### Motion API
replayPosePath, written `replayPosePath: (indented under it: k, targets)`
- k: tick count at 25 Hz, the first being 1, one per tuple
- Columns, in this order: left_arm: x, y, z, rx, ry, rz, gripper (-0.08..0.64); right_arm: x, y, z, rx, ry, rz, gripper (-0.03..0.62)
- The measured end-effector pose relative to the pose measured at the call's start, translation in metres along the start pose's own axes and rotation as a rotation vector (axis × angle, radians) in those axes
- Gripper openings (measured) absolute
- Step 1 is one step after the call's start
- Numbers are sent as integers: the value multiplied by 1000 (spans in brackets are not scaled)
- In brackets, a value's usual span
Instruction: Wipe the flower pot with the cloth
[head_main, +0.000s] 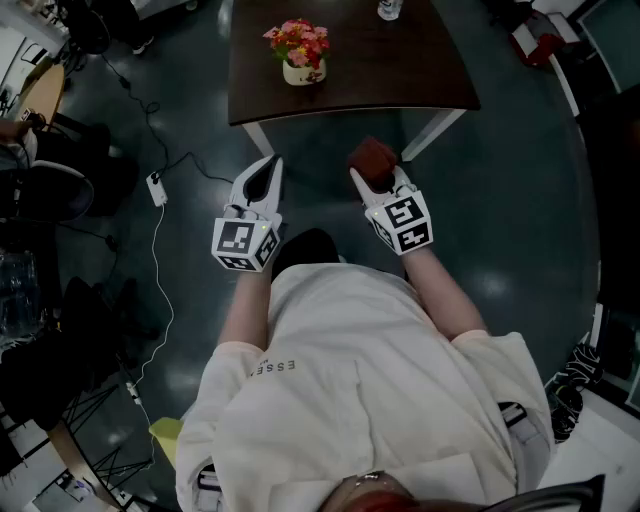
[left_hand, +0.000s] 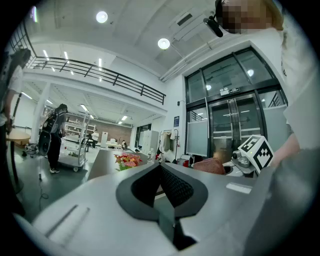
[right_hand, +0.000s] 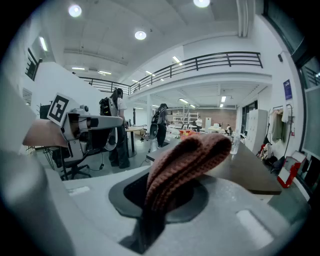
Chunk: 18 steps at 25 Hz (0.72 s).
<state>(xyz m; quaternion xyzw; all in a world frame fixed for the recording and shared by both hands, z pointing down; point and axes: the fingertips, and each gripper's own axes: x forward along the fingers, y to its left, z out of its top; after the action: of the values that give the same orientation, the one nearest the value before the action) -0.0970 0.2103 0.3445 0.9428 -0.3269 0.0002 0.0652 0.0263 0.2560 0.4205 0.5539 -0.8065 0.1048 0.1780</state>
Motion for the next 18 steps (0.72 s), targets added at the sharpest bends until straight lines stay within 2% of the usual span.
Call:
replayPosePath:
  k: [13, 18]
  targets:
    - [11, -2, -12, -43, 27, 7, 15, -3, -17, -7, 17, 3, -28, 44]
    - [16, 15, -21, -62, 57, 36, 15, 18, -23, -14, 26, 40, -2, 44]
